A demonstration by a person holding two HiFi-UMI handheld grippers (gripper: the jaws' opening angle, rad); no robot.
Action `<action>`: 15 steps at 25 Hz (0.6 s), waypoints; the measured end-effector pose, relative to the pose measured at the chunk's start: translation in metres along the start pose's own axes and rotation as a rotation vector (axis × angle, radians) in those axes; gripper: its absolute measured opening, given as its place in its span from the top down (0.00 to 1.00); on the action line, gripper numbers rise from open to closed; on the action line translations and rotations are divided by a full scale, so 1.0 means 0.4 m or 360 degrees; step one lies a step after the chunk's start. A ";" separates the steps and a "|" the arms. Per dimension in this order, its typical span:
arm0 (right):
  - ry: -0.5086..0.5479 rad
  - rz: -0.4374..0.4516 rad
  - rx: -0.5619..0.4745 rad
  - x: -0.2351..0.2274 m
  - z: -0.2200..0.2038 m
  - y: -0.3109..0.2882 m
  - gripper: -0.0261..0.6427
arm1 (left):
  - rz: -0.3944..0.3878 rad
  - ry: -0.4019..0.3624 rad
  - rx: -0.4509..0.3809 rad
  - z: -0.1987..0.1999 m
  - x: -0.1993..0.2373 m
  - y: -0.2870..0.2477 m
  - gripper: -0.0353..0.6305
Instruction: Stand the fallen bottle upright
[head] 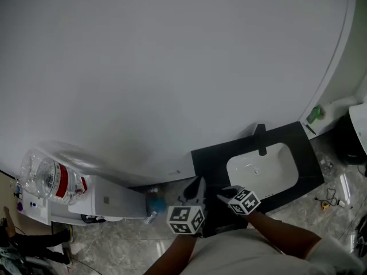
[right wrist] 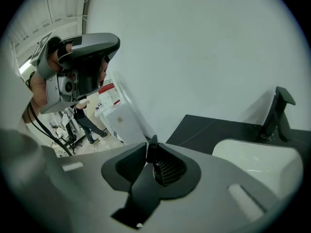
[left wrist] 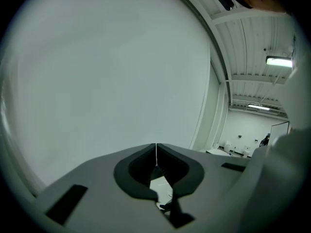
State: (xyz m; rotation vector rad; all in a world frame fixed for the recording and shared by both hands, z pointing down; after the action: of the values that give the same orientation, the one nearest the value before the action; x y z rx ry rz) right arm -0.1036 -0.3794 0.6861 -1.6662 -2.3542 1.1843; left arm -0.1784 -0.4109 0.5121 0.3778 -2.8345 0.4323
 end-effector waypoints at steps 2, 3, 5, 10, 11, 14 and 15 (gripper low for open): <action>-0.0010 -0.0018 -0.0016 -0.004 0.002 0.017 0.84 | -0.0012 -0.0001 -0.0003 0.001 -0.008 0.000 0.93; -0.0011 -0.0025 -0.0031 -0.005 0.009 0.026 0.84 | -0.0018 -0.0002 -0.0006 0.001 -0.010 0.000 0.93; -0.0007 -0.0033 -0.0079 -0.003 0.034 0.050 0.83 | -0.0026 -0.0006 -0.0014 0.005 -0.014 0.001 0.93; 0.0130 -0.0051 -0.0224 0.021 0.162 0.129 0.84 | -0.0047 -0.0023 -0.0050 0.043 -0.031 -0.004 0.93; 0.0213 -0.0063 -0.0252 0.034 0.193 0.146 0.86 | -0.0053 -0.0030 -0.0061 0.054 -0.036 -0.002 0.93; 0.0433 -0.0100 -0.0371 0.070 0.288 0.195 0.96 | -0.0066 -0.0070 -0.0098 0.088 -0.055 -0.001 0.93; 0.0461 -0.0111 -0.0428 0.079 0.321 0.213 0.96 | -0.0069 -0.0085 -0.0108 0.102 -0.061 -0.001 0.93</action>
State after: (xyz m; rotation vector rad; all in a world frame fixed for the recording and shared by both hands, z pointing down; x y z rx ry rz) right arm -0.1036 -0.4136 0.5325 -1.6739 -2.4414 0.5866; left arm -0.1639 -0.4191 0.4677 0.4427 -2.8778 0.3207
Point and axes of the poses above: the fingertips, and each gripper's own axes: y backward along the fingers, x to its left, z out of its top, the point moved 1 cm from there along y, backward along the fingers, and after that the axes turned 5 degrees about z, right-handed, at the moved point
